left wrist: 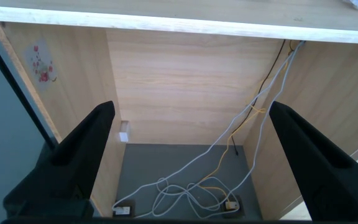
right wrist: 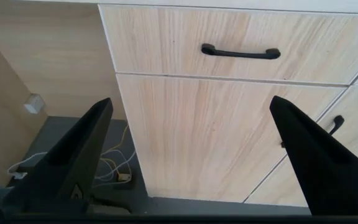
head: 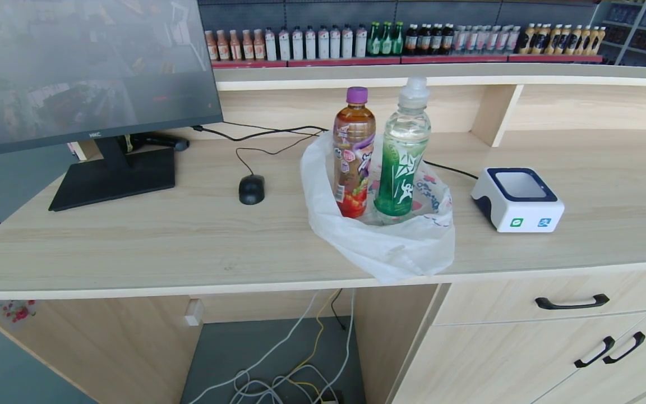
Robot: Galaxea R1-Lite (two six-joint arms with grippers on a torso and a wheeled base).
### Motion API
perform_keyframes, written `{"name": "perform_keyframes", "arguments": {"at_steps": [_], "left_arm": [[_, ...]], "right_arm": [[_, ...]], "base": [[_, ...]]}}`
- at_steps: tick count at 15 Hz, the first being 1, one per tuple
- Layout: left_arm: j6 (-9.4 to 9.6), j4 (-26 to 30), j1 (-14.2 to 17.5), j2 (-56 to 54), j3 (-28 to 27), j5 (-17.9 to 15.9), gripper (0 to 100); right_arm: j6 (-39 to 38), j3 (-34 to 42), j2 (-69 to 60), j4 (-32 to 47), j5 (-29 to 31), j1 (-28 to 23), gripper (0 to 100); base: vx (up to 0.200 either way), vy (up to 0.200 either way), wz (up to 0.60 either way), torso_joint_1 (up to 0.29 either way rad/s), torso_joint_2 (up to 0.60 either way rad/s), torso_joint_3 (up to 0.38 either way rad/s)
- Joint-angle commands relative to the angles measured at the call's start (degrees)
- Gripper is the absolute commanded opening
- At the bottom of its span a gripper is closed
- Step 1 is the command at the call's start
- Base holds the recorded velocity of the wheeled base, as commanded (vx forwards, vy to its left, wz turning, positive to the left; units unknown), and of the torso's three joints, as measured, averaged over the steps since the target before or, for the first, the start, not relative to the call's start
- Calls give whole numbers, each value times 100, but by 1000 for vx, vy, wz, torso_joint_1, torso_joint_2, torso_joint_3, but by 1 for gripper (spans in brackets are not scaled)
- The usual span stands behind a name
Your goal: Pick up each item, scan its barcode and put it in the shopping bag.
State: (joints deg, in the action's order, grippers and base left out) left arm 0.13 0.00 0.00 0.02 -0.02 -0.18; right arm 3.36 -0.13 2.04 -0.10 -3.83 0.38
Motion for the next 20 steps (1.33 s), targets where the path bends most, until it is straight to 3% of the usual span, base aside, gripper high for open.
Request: {"name": "perform_keyframes", "arguments": {"at_steps": [1,4,10,20], "left_arm": [[-5,0,0,-2,2,1,100],[4,0,0,-2,2,1,100],[13,0,0,-2,2,1,100],[-5,0,0,-2,2,1,100]], "right_arm": [[-11,5,-204,1,14,-38,100],[-11,5,-204,1,5,-38,100],[-11,5,-204,1,5,-38,100],[-11,5,-204,1,14,-38,100]], "base": [[0,0,0,0,0,0],[-200,0,0,1,1,4],[0,0,0,0,0,0],[0,-200,0,7,5,0]]}}
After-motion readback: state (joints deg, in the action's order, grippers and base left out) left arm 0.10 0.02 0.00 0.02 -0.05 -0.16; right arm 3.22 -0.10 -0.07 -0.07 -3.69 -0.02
